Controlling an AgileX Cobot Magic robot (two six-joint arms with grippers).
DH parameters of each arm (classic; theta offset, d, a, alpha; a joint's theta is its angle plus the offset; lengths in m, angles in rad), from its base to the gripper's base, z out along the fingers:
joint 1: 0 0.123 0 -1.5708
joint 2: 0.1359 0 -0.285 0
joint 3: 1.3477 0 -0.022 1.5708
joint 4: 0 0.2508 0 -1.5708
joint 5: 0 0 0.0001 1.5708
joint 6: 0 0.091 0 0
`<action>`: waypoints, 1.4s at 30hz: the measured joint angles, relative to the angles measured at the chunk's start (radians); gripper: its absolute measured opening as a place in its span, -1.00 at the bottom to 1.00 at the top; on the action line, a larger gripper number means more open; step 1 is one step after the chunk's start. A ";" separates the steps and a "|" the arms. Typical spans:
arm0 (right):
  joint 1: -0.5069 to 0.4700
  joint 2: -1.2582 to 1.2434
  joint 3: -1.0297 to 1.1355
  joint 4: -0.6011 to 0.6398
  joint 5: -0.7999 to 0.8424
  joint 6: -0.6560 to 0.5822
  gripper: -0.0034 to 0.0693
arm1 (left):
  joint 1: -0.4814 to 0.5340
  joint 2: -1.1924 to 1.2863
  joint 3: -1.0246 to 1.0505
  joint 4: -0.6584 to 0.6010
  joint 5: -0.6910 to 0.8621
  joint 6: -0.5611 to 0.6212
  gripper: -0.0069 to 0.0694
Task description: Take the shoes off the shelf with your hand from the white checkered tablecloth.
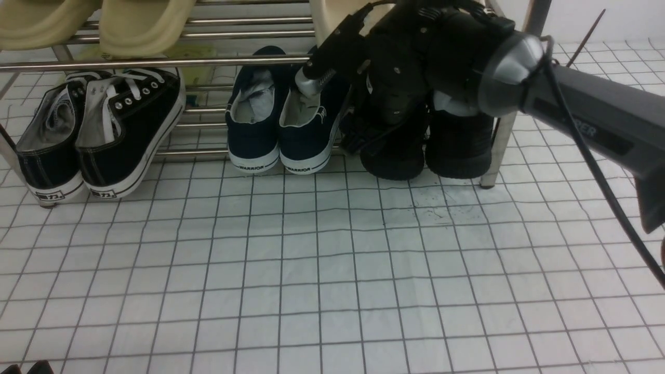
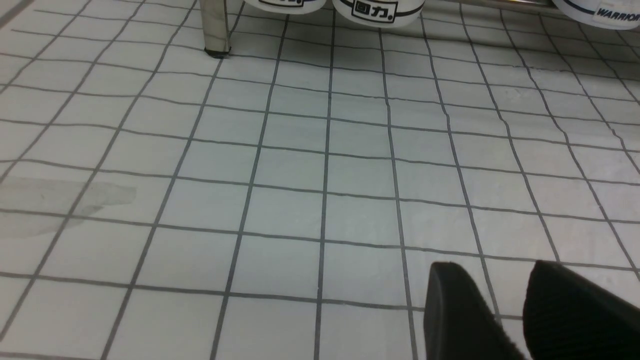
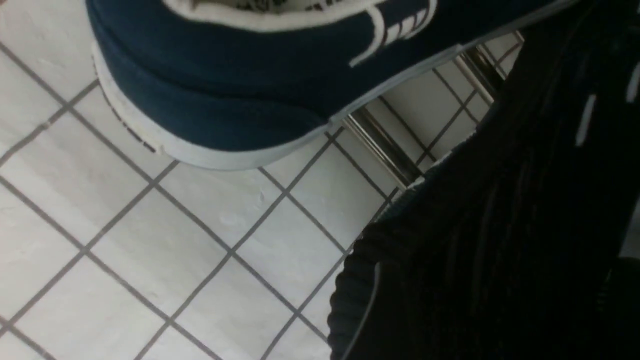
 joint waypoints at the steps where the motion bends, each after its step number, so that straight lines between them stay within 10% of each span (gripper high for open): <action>1: 0.000 0.004 0.000 -0.003 0.000 0.001 0.58 | 0.000 0.000 0.000 0.000 0.000 0.000 -0.19; 14: 0.000 0.015 -0.002 -0.009 0.006 -0.001 0.43 | 0.000 0.000 0.000 0.000 0.000 0.000 -0.19; 22: 0.000 0.015 -0.002 -0.009 0.026 -0.008 -0.82 | 0.000 0.000 0.000 0.000 0.000 0.000 -0.19; 42: -0.001 -0.045 -0.002 0.037 0.145 -0.008 -0.85 | 0.000 0.000 0.000 0.001 0.000 0.000 -0.19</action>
